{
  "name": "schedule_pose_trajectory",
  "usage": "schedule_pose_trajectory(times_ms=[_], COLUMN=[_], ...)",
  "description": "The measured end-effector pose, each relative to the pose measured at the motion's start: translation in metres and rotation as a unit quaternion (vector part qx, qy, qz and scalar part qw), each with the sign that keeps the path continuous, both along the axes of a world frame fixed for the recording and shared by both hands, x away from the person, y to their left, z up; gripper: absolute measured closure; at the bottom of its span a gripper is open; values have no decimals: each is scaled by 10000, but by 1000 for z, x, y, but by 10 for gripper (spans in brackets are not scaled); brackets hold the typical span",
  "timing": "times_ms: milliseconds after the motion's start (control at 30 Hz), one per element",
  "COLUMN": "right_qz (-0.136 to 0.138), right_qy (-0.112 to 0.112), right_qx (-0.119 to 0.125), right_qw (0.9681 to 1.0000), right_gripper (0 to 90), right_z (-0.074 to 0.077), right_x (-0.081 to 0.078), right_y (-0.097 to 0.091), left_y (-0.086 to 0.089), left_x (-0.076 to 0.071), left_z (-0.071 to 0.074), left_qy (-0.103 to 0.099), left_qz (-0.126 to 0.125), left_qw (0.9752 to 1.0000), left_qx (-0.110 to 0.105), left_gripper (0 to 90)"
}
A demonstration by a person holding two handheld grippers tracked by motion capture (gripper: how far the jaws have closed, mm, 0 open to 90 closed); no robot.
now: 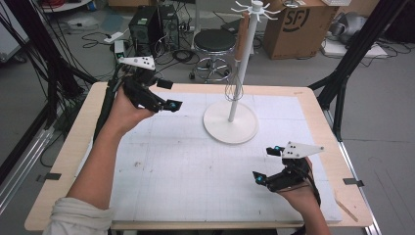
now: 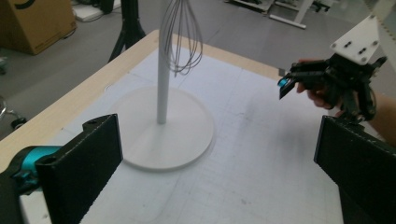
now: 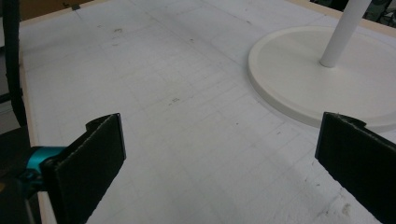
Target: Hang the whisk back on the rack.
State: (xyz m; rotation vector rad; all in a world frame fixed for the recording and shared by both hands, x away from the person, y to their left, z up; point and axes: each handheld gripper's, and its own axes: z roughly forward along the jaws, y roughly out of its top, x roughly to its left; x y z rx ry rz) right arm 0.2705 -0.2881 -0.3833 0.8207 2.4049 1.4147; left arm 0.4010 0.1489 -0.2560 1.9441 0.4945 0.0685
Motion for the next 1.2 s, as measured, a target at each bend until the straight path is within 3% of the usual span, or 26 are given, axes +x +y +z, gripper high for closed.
schedule_pose_trajectory(times_ms=[433,733,967,1200], right_qz=[-15,-18,-46,-45], right_qy=[-6,19,18,48], right_qx=[-37,-59,-82,-97], right_qw=[10000,10000,10000,9999], right_gripper=[6,6,6,6], right_z=[-1,-1,-3,-5], right_x=[1,2,3,3], right_y=[0,1,0,-1], left_y=[27,39,44,51], left_x=[-22,-34,-45,-53], left_z=[-33,-60,-72,-95], left_qy=[67,117,103,256], left_qz=[144,268,219,343], left_qw=[9997,9995,9992,9989], left_qx=[-172,-126,-315,-179], left_gripper=[16,16,16,16])
